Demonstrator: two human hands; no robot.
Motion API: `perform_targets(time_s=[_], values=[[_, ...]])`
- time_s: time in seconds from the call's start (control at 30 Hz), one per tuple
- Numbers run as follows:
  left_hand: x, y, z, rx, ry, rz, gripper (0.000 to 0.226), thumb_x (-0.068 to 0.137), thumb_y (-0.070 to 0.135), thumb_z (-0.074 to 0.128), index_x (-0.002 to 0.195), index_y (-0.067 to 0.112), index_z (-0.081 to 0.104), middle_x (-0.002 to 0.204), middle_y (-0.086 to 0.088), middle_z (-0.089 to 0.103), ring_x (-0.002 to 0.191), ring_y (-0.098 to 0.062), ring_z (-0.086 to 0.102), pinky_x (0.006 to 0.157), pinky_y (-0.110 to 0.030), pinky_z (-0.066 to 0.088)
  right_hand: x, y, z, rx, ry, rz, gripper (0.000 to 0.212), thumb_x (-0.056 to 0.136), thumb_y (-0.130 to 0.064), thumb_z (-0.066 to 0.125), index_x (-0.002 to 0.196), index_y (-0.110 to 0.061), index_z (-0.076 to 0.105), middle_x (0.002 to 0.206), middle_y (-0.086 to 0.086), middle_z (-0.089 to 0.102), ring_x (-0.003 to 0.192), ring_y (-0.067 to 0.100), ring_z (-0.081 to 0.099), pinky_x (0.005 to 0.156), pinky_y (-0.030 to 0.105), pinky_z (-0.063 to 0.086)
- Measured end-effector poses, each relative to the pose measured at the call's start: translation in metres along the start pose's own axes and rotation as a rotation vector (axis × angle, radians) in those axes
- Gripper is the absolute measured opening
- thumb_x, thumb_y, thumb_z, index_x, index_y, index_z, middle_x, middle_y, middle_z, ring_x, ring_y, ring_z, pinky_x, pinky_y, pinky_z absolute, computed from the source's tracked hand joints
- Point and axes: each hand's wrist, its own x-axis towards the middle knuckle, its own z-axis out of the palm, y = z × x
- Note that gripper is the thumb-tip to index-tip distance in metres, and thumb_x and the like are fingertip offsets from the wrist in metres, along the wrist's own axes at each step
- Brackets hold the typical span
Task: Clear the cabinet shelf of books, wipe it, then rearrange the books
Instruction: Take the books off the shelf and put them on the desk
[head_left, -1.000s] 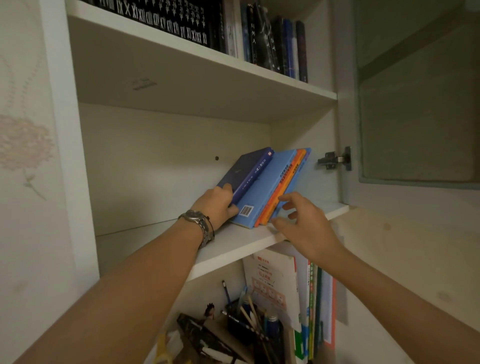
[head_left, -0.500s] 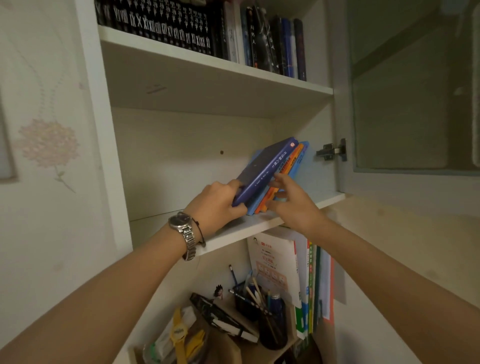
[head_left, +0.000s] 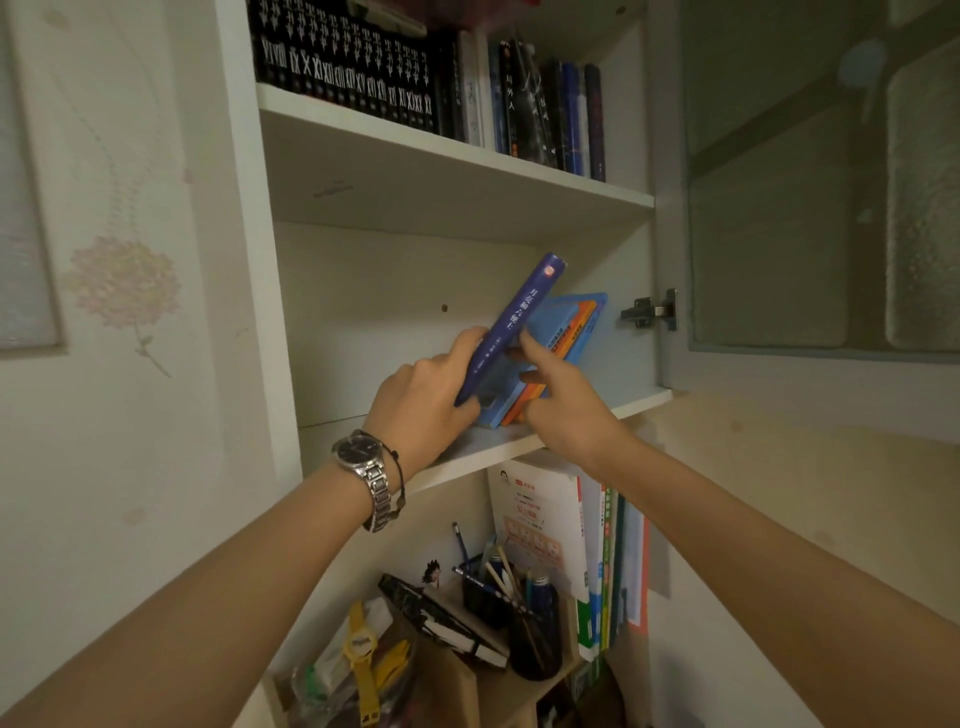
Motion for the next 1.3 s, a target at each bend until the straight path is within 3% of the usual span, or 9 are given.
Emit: perform_targets(time_s=[0.13,0.3,0.47,0.63,0.77,0.9,1.07,1.23,1.3], values=[[-0.014,-0.004,-0.008,-0.024,0.050,-0.016,0.062,0.091,0.021,0.055,0.145,0.020,0.025,0.097,-0.008,0.065,0.064,-0.024,0.057,0.055,-0.028,0.040,-0.007,-0.008,-0.001,-0.018,-0.058,-0.026,0.080,0.091,0.012,0.048,0.152,-0.032,0.020,0.147,-0.004,0.036,0.128,0.008,0.038,0.094,0.012,0.041],[-0.028,0.001,-0.023,-0.151,0.104,-0.004,0.060,0.093,0.022,0.055,0.145,0.017,0.026,0.099,-0.008,0.066,0.065,-0.023,0.060,0.056,-0.028,0.047,-0.017,-0.018,0.001,0.029,-0.025,-0.044,0.073,0.094,-0.005,0.058,0.150,-0.034,0.020,0.140,-0.007,0.039,0.124,0.009,0.042,0.086,0.012,0.043],[-0.038,0.017,-0.043,-0.371,0.183,-0.011,0.060,0.091,0.026,0.056,0.143,0.023,0.027,0.090,0.002,0.065,0.065,-0.015,0.062,0.057,-0.030,0.054,-0.028,-0.030,-0.005,0.292,0.045,-0.014,0.069,0.095,-0.004,0.054,0.150,-0.025,0.019,0.124,-0.007,0.046,0.077,-0.019,0.061,0.060,0.004,0.046],[-0.052,0.040,-0.065,-0.815,0.187,-0.137,0.060,0.090,0.019,0.063,0.141,0.026,0.033,0.104,0.008,0.068,0.083,-0.008,0.070,0.066,-0.031,0.060,-0.042,-0.031,-0.019,0.372,0.150,0.001,0.074,0.093,-0.013,0.059,0.152,-0.032,0.019,0.140,0.003,0.047,0.104,0.005,0.063,0.068,0.016,0.054],[-0.064,0.054,-0.067,-1.002,0.134,-0.172,0.059,0.089,0.013,0.064,0.136,0.032,0.033,0.093,0.022,0.061,0.075,0.008,0.066,0.058,-0.012,0.052,-0.064,-0.030,-0.031,0.380,0.212,0.035,0.074,0.088,-0.016,0.065,0.147,-0.037,0.027,0.120,0.004,0.060,0.092,0.013,0.070,0.071,0.032,0.060],[-0.078,0.064,-0.056,-1.121,0.046,-0.217,0.074,0.089,0.014,0.063,0.147,0.032,0.022,0.100,0.015,0.065,0.082,0.000,0.068,0.060,-0.015,0.054,-0.092,-0.026,-0.036,0.363,0.280,0.114,0.076,0.075,-0.021,0.074,0.138,-0.040,0.035,0.111,0.002,0.064,0.085,0.014,0.070,0.070,0.033,0.060],[-0.105,0.089,-0.028,-1.301,-0.058,-0.255,0.080,0.088,0.010,0.063,0.145,0.044,0.017,0.114,0.015,0.064,0.096,-0.011,0.068,0.066,-0.023,0.058,-0.143,-0.003,-0.047,0.368,0.372,0.247,0.076,0.066,-0.025,0.077,0.134,-0.036,0.043,0.109,0.015,0.069,0.088,0.029,0.067,0.086,0.056,0.050],[-0.143,0.118,0.019,-1.490,-0.219,-0.326,0.077,0.087,0.003,0.063,0.139,0.047,0.027,0.119,0.004,0.065,0.099,-0.015,0.069,0.074,-0.032,0.059,-0.211,0.033,-0.061,0.407,0.485,0.404,0.045,0.095,-0.003,0.052,0.130,-0.032,0.050,0.098,0.008,0.071,0.077,0.020,0.070,0.062,0.032,0.055],[-0.163,0.135,0.038,-1.544,-0.307,-0.354,0.076,0.088,0.001,0.061,0.140,0.044,0.026,0.121,0.001,0.064,0.100,-0.015,0.068,0.077,-0.033,0.059,-0.244,0.048,-0.062,0.413,0.549,0.471,0.045,0.096,0.001,0.047,0.128,-0.030,0.052,0.094,0.009,0.070,0.072,0.019,0.068,0.059,0.032,0.055]])
